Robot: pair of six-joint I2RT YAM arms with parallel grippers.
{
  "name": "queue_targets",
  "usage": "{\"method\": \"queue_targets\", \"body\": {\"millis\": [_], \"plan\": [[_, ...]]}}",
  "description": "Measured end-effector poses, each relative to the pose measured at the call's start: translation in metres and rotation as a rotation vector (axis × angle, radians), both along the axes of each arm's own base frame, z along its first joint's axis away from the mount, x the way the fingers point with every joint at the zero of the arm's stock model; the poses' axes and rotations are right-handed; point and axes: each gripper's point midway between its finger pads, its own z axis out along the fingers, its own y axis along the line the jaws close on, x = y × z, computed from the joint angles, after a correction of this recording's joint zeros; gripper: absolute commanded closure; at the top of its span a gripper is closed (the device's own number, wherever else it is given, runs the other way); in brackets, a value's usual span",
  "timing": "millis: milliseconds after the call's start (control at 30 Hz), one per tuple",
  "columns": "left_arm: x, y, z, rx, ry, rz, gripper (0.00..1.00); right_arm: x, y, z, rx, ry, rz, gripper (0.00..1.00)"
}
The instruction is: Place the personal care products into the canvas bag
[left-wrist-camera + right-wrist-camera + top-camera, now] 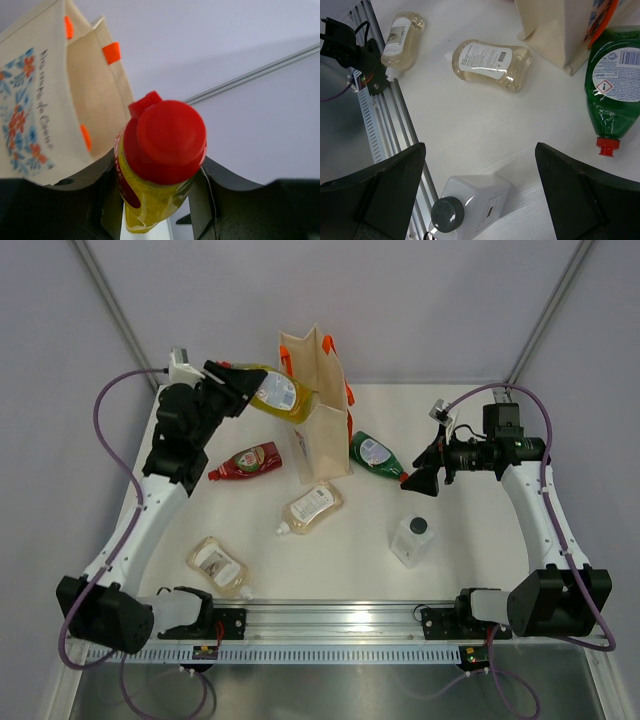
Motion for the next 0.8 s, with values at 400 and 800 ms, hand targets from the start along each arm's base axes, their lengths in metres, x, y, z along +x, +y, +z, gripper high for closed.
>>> {"method": "queue_targets", "body": {"millis": [400, 800], "plan": [[0.127, -0.067, -0.002, 0.268, -0.002, 0.032, 1.0, -0.002, 0.0, 0.004, 0.004, 0.0, -0.007, 0.0], [0.141, -0.113, -0.113, 0.457, 0.198, -0.147, 0.26, 0.005, -0.004, -0.023, -0.085, 0.043, -0.004, 0.01]]}}
